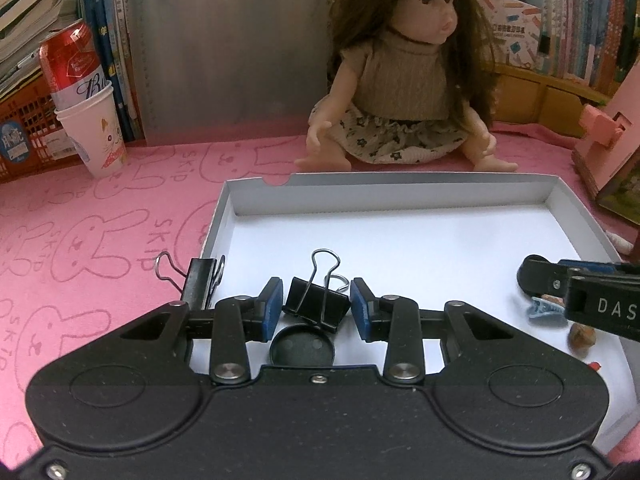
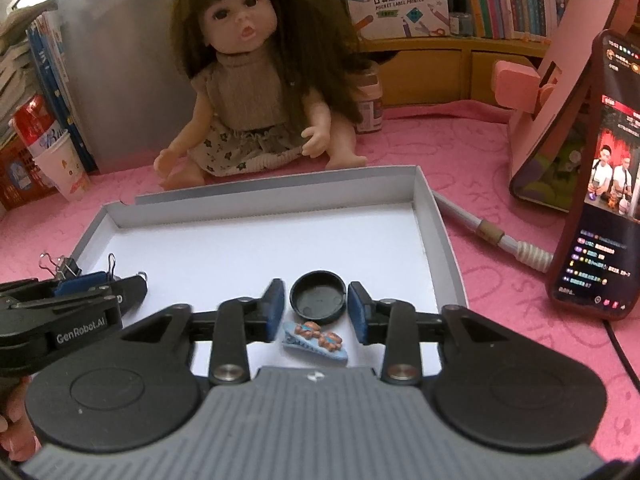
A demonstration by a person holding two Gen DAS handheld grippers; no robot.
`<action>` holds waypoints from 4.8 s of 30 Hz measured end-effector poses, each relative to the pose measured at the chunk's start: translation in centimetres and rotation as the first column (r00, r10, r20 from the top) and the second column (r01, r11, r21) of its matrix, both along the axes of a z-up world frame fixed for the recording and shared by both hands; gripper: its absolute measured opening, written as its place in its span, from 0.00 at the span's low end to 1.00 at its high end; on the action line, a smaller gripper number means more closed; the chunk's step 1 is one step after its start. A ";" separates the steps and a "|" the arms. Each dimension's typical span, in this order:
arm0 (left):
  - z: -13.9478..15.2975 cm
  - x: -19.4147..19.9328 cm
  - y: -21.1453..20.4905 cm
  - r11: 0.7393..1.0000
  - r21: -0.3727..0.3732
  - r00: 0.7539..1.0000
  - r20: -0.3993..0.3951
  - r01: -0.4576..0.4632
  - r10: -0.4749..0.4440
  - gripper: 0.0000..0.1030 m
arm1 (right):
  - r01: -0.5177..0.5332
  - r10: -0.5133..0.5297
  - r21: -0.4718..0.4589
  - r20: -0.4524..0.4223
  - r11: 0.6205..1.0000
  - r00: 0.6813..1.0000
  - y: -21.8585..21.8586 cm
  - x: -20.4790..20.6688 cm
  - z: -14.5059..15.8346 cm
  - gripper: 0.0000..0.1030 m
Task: Organize rigid objects
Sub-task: 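Open the left tool to drop the binder clip while the right tool releases the lid, then move both open tools back toward the remaining objects, then grasp the clear plastic dome with the left tool while the right tool grasps the blue hair clip, then carry the dome over the tray with the left tool while the right tool carries the blue clip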
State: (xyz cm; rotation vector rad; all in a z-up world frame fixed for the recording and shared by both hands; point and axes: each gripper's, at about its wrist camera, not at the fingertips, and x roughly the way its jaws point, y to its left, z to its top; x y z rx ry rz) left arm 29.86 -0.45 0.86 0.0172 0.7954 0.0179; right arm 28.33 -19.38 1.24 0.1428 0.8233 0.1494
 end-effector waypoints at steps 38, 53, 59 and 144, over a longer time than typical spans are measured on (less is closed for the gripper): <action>5.0 -17.7 1.5 0.984 -0.042 0.972 0.164 0.175 -0.166 0.71 | -0.255 0.290 -0.153 0.295 0.955 0.910 0.4 -16.4 5.0 0.88; 2.3 -23.6 2.7 0.982 -0.056 0.977 0.122 0.180 -0.173 0.72 | -0.451 0.479 -0.162 0.261 0.878 0.838 1.9 -22.8 0.7 0.90; 1.6 -26.0 2.6 0.970 -0.084 0.970 0.100 0.230 -0.222 0.54 | -0.470 0.498 -0.168 0.233 0.867 0.836 1.8 -23.9 -0.4 0.89; 2.7 -14.5 0.3 0.991 -0.084 0.984 0.151 0.104 -0.091 0.24 | -0.119 0.125 -0.037 0.225 0.992 0.966 -0.2 -13.5 1.8 0.40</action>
